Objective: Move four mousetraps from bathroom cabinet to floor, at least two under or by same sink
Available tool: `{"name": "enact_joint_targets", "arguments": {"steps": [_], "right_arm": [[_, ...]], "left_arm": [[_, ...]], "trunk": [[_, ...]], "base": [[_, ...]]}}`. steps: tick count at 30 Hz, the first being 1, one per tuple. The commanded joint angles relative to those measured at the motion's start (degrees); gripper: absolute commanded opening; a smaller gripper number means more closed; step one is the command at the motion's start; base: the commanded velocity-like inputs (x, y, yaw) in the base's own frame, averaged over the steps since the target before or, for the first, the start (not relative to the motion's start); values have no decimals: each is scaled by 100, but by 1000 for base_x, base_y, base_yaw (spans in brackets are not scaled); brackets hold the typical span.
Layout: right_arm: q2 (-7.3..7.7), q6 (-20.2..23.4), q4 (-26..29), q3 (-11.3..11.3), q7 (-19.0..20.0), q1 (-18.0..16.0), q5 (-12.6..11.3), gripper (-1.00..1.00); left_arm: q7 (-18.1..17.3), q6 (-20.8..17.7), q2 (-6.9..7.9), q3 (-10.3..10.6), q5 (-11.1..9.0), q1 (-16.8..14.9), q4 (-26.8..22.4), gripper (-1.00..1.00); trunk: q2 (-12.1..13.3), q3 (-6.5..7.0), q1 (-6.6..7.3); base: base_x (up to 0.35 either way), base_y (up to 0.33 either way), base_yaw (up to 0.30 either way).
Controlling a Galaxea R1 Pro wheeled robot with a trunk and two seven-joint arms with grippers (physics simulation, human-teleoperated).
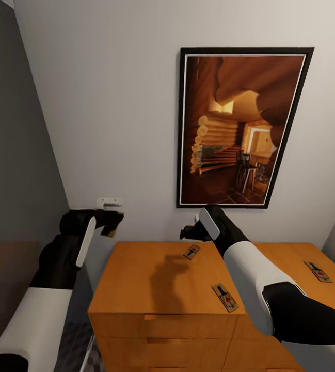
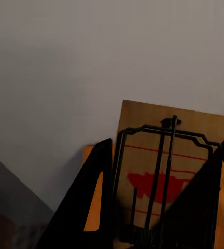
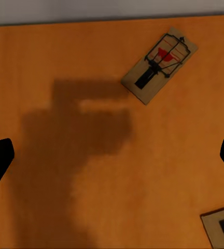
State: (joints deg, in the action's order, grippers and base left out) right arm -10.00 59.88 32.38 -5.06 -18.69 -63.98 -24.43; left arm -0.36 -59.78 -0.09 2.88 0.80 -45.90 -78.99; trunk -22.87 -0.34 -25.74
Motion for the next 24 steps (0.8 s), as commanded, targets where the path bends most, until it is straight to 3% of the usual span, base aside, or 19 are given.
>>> {"name": "enact_joint_targets", "arguments": {"steps": [1, 24], "right_arm": [[0, 12, 0, -12, -54, -3, -53, 100], [0, 12, -335, 3, -97, -9, -52, 100]], "left_arm": [[-8, -22, 0, 1, 17, 10, -22, -100], [-8, -22, 0, 2, 21, 142, -219, -100]], "trunk": [[-5, -4, -4], [-5, -4, -4]], "base": [[135, 124, 0], [21, 19, 0]]}}
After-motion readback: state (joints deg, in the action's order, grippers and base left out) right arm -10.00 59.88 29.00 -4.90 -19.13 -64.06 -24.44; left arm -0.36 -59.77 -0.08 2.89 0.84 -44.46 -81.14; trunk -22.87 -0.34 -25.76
